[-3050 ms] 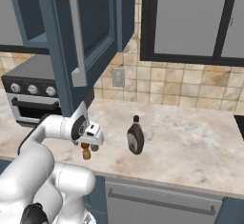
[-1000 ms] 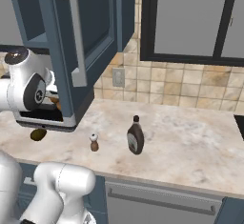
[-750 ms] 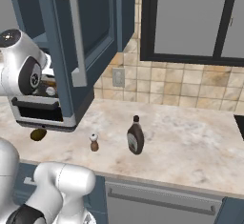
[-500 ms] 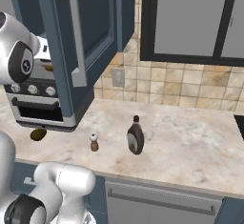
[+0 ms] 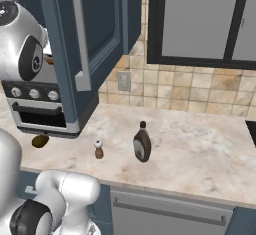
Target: There are various items on the counter. Only move the condiments/shakers into the cabinet.
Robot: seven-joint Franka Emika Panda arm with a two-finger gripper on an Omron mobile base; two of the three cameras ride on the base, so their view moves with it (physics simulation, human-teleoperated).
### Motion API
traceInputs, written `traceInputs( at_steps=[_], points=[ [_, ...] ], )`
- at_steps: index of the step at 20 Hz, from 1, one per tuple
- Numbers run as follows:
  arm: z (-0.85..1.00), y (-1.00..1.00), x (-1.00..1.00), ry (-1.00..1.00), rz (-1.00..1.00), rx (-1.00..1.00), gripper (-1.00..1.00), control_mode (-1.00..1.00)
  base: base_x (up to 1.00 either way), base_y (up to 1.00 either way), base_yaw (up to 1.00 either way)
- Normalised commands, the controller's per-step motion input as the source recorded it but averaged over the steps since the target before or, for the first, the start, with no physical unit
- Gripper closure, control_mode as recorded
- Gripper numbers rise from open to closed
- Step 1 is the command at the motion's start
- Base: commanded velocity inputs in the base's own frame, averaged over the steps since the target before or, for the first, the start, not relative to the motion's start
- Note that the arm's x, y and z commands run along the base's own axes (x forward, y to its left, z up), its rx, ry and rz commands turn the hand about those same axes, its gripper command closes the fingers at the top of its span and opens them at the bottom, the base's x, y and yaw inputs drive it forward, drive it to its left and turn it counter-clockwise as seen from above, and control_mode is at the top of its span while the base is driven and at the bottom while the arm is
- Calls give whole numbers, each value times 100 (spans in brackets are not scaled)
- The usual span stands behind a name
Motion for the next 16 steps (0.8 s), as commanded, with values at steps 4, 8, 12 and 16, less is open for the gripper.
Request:
traceInputs(
  at_steps=[4,8,12,16],
  points=[
    [6,0,2,0,9,7,100,-100,0,0,0],
    [29,5,2,-29,0,-10,100,-100,0,0,0],
    [28,7,33,-29,0,-14,100,-100,0,0,0],
    [0,0,35,0,-1,0,100,-100,0,0,0]
  ],
)
